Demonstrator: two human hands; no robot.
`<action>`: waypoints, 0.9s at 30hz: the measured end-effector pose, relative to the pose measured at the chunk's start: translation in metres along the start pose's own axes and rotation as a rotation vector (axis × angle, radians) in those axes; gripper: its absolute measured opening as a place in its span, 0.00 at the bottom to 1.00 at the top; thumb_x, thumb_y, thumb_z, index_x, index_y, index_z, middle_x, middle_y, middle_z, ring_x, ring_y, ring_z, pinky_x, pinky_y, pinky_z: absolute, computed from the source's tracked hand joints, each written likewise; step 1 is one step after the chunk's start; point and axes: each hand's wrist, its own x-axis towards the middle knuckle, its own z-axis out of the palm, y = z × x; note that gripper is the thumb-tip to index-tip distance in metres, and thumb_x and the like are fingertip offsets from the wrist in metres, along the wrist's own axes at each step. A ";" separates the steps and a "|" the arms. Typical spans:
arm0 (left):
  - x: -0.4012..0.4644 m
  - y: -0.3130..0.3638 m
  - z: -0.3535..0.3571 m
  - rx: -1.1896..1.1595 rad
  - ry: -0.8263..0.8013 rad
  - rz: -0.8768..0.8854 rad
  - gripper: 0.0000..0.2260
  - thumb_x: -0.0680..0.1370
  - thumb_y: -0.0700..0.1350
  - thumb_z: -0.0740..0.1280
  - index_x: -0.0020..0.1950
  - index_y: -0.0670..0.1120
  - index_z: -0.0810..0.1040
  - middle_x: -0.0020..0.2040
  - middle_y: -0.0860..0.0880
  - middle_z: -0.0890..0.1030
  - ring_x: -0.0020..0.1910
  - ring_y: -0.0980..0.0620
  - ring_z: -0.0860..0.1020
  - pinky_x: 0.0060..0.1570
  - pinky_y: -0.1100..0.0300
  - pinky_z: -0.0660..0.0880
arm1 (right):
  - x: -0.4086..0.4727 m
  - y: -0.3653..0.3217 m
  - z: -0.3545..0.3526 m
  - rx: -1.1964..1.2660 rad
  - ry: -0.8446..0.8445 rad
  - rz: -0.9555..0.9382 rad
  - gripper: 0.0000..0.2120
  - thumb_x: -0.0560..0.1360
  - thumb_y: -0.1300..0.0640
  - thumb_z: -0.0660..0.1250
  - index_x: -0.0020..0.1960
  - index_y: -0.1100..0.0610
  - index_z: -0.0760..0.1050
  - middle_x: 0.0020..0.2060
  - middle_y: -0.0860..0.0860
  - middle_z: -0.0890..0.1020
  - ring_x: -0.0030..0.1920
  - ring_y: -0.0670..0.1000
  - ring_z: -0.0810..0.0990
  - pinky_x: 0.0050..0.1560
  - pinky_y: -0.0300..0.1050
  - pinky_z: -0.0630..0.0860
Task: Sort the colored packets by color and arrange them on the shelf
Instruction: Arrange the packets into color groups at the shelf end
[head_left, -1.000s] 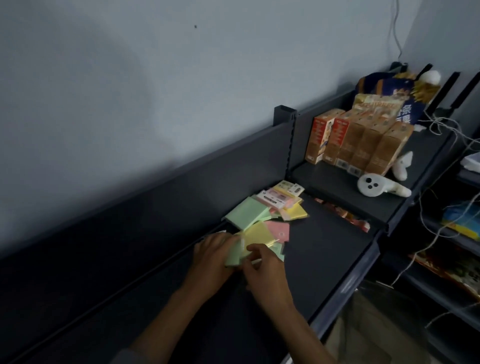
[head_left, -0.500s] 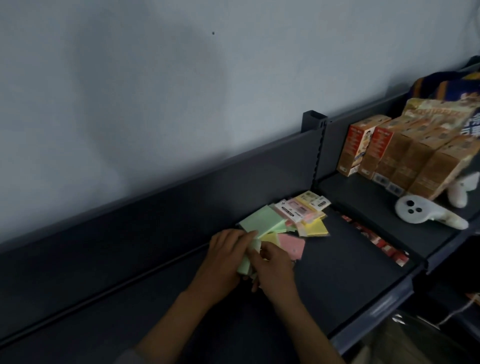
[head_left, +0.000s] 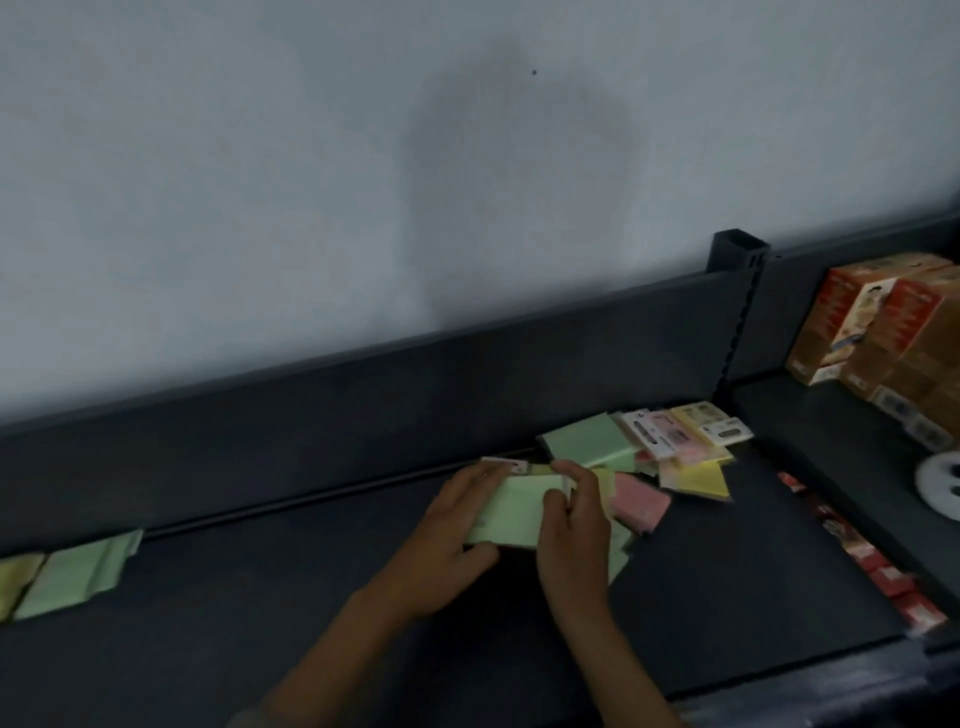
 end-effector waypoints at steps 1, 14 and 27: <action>-0.008 0.001 0.001 -0.064 0.034 -0.021 0.35 0.75 0.42 0.62 0.82 0.54 0.55 0.80 0.57 0.55 0.79 0.52 0.56 0.78 0.52 0.58 | -0.003 0.001 0.003 0.008 -0.014 -0.006 0.13 0.83 0.62 0.56 0.60 0.48 0.71 0.44 0.46 0.80 0.41 0.39 0.78 0.36 0.34 0.74; -0.095 -0.002 0.000 0.028 0.754 -0.429 0.07 0.85 0.49 0.59 0.58 0.54 0.77 0.52 0.57 0.78 0.52 0.59 0.77 0.50 0.61 0.74 | -0.061 0.012 0.063 -0.022 -0.226 -0.085 0.08 0.85 0.51 0.57 0.57 0.48 0.75 0.47 0.42 0.80 0.43 0.41 0.78 0.42 0.42 0.75; -0.159 -0.019 -0.016 0.198 0.827 -0.668 0.13 0.83 0.61 0.51 0.55 0.57 0.70 0.37 0.52 0.79 0.33 0.54 0.79 0.31 0.50 0.77 | -0.107 0.010 0.104 -0.028 -0.382 -0.087 0.07 0.85 0.52 0.56 0.57 0.47 0.73 0.47 0.44 0.79 0.42 0.41 0.77 0.37 0.32 0.72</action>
